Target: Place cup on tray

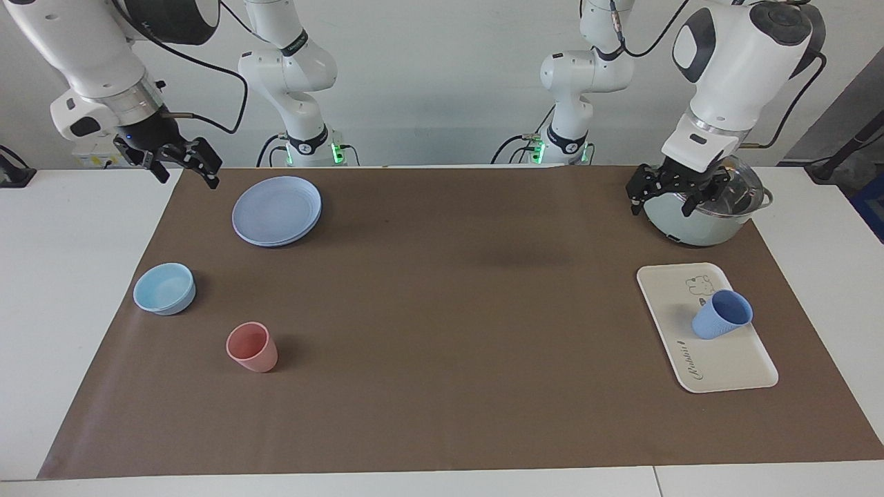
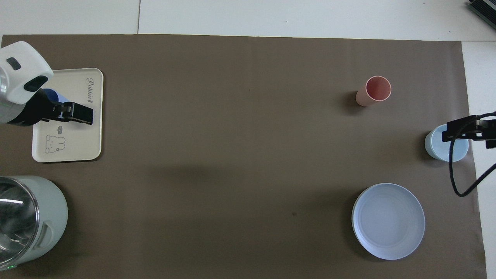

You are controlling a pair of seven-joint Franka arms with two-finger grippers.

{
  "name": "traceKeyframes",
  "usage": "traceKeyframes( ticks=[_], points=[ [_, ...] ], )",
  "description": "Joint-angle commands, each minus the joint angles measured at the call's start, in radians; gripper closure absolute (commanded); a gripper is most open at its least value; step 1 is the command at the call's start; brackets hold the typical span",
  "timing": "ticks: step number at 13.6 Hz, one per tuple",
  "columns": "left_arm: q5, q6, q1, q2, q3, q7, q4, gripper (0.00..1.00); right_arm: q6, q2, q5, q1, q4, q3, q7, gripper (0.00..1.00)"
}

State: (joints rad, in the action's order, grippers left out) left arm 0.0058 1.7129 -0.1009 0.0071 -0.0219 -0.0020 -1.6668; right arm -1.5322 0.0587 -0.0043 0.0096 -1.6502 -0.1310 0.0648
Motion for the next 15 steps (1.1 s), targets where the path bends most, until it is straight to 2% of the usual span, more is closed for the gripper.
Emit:
traceKeyframes(
  ticks=[1,3,6,10,15],
  points=[
    [-0.01,0.016,-0.046,-0.033,0.063,-0.007,-0.039,0.0,0.021,-0.008,-0.071,0.013,0.035,0.027,-0.023,0.0],
    [-0.01,0.016,-0.056,-0.035,0.091,-0.006,-0.039,0.0,0.065,-0.014,-0.08,0.032,0.078,0.037,-0.025,0.0],
    [-0.009,0.004,-0.05,-0.03,0.092,-0.004,-0.03,0.0,0.066,-0.005,-0.06,0.027,0.061,0.036,-0.034,0.0],
    [-0.001,-0.113,-0.043,-0.021,0.094,0.0,0.022,0.0,0.064,0.007,-0.056,0.033,0.058,0.037,-0.043,0.0],
    [-0.003,-0.118,-0.036,-0.035,0.092,-0.009,0.013,0.0,0.053,0.007,-0.045,0.03,0.056,0.036,-0.043,0.0]
  ],
)
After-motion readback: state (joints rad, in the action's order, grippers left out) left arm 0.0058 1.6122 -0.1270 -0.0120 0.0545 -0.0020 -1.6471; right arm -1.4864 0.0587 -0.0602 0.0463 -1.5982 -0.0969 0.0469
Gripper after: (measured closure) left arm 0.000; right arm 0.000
